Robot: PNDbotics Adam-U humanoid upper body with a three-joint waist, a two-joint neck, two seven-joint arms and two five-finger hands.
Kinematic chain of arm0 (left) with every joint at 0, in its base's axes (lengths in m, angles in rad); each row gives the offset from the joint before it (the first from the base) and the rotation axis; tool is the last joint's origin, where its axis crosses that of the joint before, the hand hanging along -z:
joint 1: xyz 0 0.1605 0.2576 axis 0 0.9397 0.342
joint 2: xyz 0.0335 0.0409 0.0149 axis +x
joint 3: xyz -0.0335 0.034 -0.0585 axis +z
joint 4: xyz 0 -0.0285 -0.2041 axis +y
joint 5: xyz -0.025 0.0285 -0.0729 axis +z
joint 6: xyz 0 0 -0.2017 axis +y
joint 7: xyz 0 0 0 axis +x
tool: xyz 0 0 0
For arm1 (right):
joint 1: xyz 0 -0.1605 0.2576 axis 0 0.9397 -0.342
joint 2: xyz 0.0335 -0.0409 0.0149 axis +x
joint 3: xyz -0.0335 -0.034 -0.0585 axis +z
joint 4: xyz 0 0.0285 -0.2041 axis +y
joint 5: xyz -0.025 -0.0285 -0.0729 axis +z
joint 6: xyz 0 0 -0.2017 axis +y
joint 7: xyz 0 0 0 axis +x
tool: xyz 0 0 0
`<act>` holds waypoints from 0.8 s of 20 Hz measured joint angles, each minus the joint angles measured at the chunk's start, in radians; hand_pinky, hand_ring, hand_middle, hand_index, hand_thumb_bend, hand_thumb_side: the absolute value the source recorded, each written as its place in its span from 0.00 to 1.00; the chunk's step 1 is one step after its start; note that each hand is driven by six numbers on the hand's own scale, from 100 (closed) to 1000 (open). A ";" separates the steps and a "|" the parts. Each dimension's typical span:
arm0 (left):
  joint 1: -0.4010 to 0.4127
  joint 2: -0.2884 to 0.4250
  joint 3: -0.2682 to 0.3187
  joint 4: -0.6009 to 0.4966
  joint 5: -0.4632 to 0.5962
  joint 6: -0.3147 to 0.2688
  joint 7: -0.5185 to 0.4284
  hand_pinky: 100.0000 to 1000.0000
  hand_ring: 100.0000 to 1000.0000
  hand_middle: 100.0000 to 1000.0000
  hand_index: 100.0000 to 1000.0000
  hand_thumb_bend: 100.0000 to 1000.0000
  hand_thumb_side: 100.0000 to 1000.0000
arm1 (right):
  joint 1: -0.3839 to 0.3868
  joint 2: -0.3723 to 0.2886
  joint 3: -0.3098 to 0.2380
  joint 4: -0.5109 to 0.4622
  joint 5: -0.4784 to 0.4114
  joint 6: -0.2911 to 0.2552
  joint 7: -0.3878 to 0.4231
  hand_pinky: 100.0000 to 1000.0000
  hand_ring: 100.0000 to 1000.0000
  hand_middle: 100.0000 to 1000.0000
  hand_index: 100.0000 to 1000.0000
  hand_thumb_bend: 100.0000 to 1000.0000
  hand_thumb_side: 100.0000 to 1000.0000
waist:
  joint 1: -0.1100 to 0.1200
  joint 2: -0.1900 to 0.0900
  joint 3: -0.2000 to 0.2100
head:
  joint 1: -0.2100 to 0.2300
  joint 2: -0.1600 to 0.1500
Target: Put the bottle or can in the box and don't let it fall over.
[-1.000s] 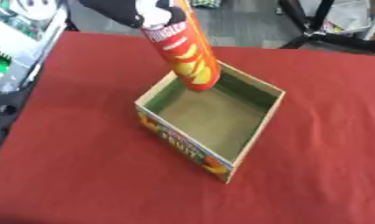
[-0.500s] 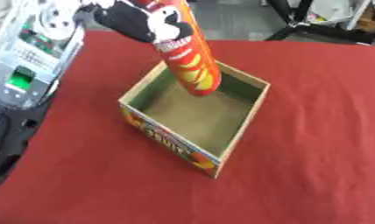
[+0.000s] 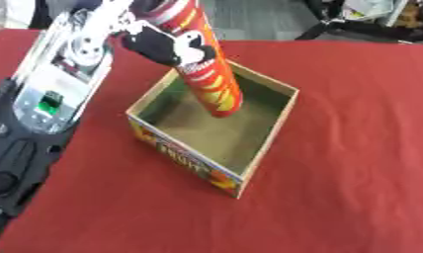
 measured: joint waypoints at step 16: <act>0.054 0.052 0.099 -0.078 0.049 0.004 0.094 0.81 0.75 0.70 0.67 0.93 0.20 | 0.002 0.000 0.000 0.000 -0.001 -0.004 -0.006 0.51 0.69 0.71 0.62 0.00 0.53 | 0.007 -0.006 0.015 | -0.013 -0.001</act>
